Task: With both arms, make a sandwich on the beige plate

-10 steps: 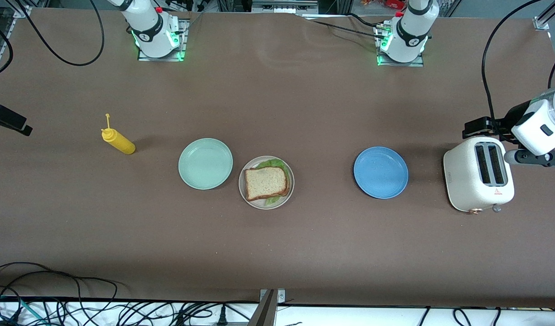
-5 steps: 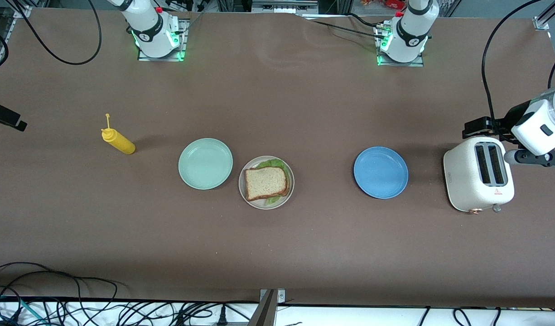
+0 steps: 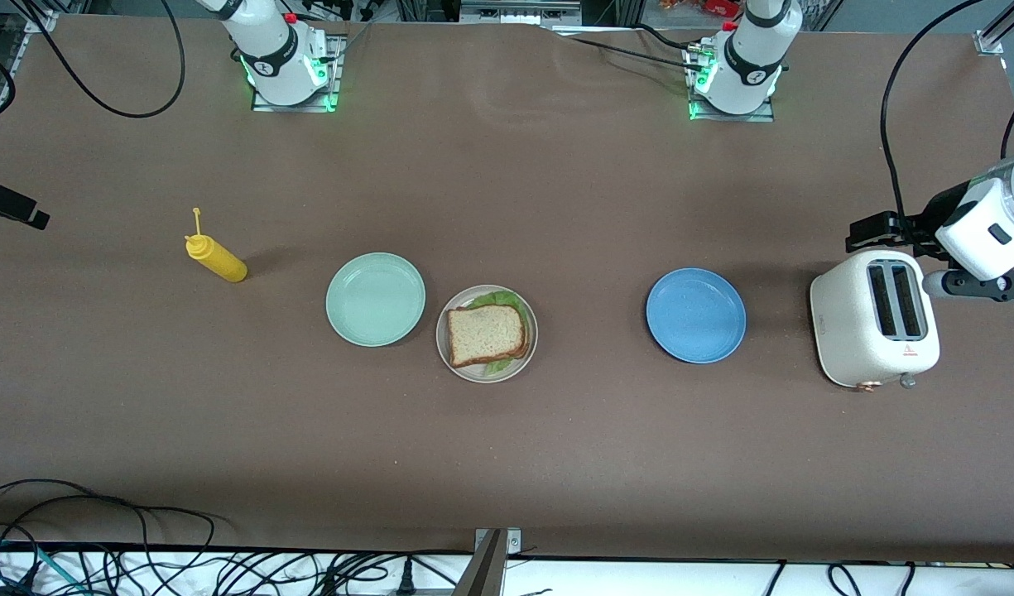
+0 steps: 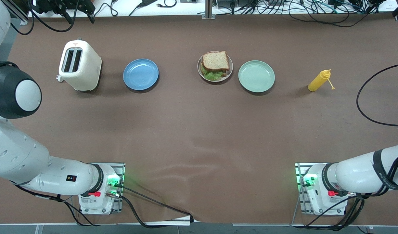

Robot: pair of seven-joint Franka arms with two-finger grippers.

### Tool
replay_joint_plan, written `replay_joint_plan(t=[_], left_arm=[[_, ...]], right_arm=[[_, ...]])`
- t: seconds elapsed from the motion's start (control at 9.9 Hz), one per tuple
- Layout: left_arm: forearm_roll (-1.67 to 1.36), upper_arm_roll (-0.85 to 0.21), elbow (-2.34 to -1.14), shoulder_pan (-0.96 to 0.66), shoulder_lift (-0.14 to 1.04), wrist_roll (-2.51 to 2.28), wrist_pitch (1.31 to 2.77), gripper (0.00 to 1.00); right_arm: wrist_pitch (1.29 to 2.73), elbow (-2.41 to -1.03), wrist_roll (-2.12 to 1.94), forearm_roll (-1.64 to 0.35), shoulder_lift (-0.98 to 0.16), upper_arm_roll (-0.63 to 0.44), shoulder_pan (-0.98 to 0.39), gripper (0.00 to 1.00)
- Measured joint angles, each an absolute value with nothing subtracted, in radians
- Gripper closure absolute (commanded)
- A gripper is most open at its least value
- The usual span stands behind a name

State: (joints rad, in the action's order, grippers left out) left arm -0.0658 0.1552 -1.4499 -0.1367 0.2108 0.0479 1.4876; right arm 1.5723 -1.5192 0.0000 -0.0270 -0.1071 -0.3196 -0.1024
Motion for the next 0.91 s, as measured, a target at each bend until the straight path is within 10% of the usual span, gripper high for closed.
replay_joint_plan(t=[0.91], left_arm=[[-0.062,0.155,-1.467,-0.137,0.192,0.048,1.524,0.00]], right_arm=[[1.571,-1.519,-0.002,0.009,-0.107,-0.333,-0.082,0.00]])
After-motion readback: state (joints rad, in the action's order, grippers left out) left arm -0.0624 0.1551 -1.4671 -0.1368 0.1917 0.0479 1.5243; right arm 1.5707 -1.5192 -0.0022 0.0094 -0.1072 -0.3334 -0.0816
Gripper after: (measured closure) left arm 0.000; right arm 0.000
